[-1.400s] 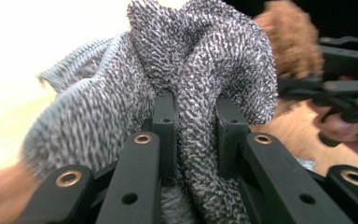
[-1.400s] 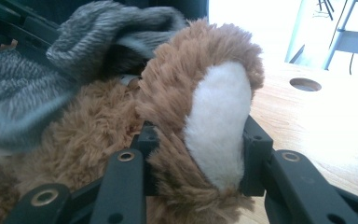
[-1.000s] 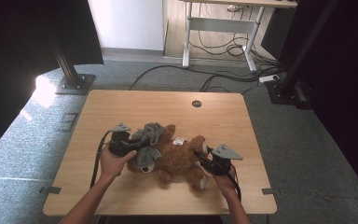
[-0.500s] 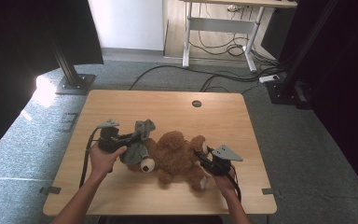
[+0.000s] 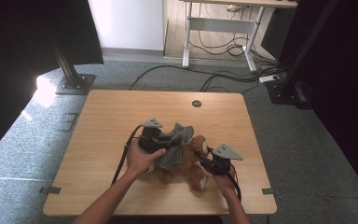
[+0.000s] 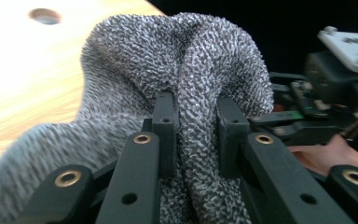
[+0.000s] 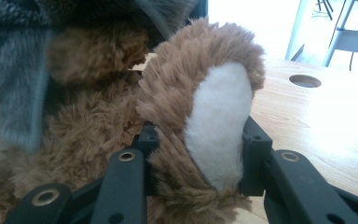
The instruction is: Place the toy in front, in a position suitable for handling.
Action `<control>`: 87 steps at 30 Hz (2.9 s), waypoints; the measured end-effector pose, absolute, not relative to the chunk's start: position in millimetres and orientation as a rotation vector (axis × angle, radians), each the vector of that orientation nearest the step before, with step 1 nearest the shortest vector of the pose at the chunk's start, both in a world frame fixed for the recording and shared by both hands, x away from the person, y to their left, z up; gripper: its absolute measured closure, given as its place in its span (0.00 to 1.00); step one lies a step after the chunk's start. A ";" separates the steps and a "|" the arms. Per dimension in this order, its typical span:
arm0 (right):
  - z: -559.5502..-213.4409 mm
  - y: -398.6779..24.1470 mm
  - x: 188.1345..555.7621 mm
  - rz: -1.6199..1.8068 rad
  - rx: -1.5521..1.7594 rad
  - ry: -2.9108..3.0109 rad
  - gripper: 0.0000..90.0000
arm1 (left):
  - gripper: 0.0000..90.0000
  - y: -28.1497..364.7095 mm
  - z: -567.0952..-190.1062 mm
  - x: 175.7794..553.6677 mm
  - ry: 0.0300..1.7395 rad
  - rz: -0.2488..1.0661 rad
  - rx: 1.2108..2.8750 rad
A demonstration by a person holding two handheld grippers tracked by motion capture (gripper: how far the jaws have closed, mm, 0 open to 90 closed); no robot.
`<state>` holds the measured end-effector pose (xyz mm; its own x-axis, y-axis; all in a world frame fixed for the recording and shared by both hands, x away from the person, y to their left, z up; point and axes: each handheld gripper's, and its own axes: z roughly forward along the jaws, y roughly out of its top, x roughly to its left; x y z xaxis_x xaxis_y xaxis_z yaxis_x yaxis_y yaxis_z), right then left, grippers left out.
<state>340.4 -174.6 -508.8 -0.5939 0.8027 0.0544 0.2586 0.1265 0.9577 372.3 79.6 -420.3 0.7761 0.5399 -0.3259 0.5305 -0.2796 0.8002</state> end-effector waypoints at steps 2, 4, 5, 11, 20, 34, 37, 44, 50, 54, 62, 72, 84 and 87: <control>-509.0 -174.6 340.9 1.484 1.026 1.929 0.69 | 0.81 68.4 -419.1 369.9 0.783 0.009 1.956; -509.1 -174.1 341.4 1.483 1.022 1.928 0.69 | 0.81 55.9 -420.8 369.5 0.777 0.027 1.985; -509.0 -174.0 341.2 1.483 1.024 1.928 0.69 | 0.81 49.7 -423.7 371.3 0.783 0.027 2.013; -509.6 -174.7 340.2 1.479 1.012 1.925 0.69 | 0.81 53.0 -439.2 379.3 0.864 0.035 2.056; -509.3 -174.0 339.4 1.482 1.006 1.923 0.69 | 0.82 111.1 -442.2 380.7 0.951 0.048 2.007; -511.0 -173.7 340.5 1.492 1.039 1.916 0.65 | 0.81 195.4 -449.9 375.3 1.073 0.106 1.897; -506.8 -176.0 337.2 1.509 1.101 1.882 0.53 | 0.82 193.4 -456.2 370.9 1.061 0.116 1.898; -499.0 -186.2 306.5 1.535 1.192 1.891 0.40 | 0.82 201.0 -468.5 362.4 1.054 0.104 1.843; -505.8 -185.0 295.4 1.543 1.223 1.985 0.38 | 0.83 201.5 -471.0 353.4 1.034 0.115 1.835; -517.2 -177.0 295.6 1.497 1.254 2.084 0.34 | 0.83 205.0 -472.7 349.4 1.030 0.101 1.822; -531.3 -151.2 298.6 1.340 1.195 2.277 0.32 | 0.83 207.0 -479.2 334.6 0.984 0.053 1.806; -543.9 -127.9 318.9 1.114 1.150 2.213 0.61 | 0.83 194.3 -490.5 319.1 0.932 0.099 1.831; -545.1 -136.7 359.4 1.100 1.234 2.103 0.66 | 0.84 173.0 -496.3 352.8 0.963 0.238 1.828; -545.7 -140.9 366.6 1.127 1.261 2.083 0.65 | 0.84 172.0 -496.9 363.9 0.989 0.211 1.812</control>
<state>366.6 -140.9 -545.7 -0.4778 0.8779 0.0310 0.5060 0.2462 0.8266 363.9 172.0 -496.9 0.6475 0.7064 -0.2860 0.5285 -0.1459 0.8363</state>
